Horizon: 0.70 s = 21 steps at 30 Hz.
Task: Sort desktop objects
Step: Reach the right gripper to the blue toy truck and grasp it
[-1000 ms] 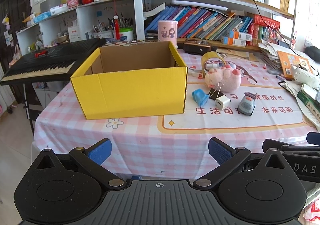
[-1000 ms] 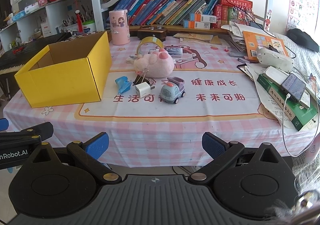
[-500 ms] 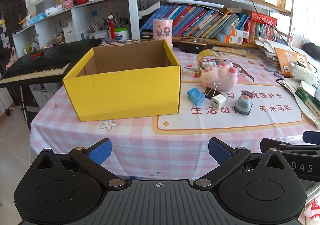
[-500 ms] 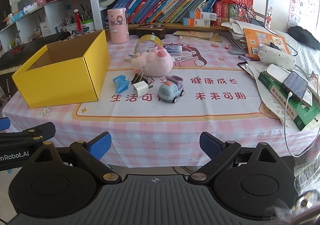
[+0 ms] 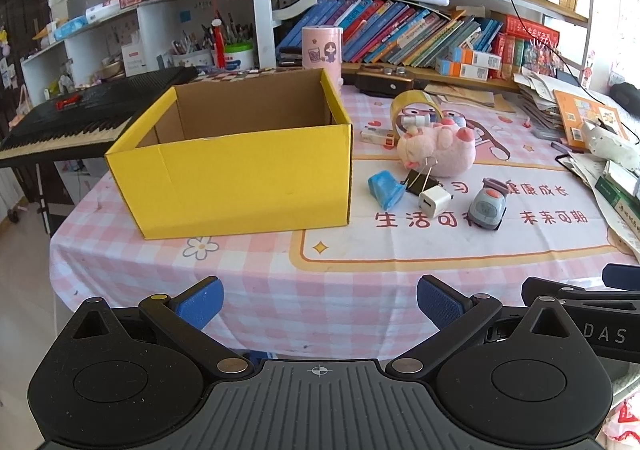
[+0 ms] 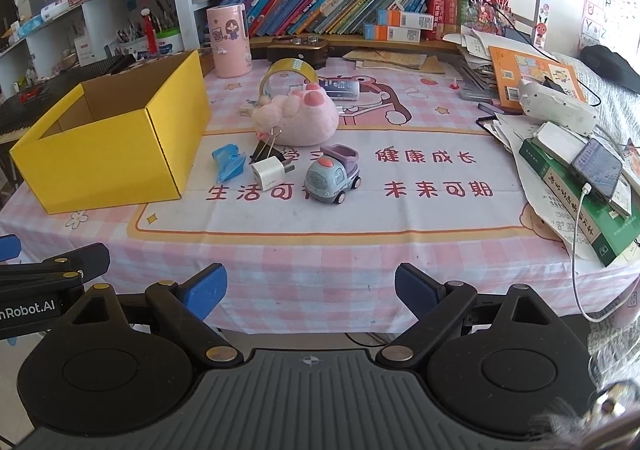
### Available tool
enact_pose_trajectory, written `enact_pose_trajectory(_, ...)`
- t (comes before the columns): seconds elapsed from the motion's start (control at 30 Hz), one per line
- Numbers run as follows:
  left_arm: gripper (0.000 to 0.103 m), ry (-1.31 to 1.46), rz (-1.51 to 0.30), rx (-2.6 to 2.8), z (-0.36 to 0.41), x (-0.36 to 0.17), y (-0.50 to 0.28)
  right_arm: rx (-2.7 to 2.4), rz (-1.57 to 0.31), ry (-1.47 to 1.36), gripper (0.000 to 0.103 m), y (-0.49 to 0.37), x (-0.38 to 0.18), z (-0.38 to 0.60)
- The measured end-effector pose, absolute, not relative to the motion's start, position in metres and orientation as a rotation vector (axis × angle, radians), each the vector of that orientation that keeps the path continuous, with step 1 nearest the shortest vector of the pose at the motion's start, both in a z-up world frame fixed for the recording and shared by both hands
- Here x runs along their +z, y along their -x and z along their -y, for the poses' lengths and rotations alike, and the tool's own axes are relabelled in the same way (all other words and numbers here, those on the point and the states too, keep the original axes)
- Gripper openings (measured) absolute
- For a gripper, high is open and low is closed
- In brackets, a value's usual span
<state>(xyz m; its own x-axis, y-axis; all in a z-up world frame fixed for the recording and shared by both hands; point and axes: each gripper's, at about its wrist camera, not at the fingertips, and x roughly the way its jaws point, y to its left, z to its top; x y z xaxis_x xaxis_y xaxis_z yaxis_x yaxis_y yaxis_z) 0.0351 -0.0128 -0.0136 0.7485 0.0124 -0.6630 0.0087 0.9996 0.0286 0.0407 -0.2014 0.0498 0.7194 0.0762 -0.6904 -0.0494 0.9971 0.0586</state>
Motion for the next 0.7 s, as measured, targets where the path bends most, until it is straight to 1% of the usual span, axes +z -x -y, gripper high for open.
enact_pose_trajectory(0.7, 0.103, 0.055, -0.725, 0.151, 0.044, -0.019, -0.079, 0.203, -0.768, 0.046, 0.092, -0.121, 0.049, 0.232)
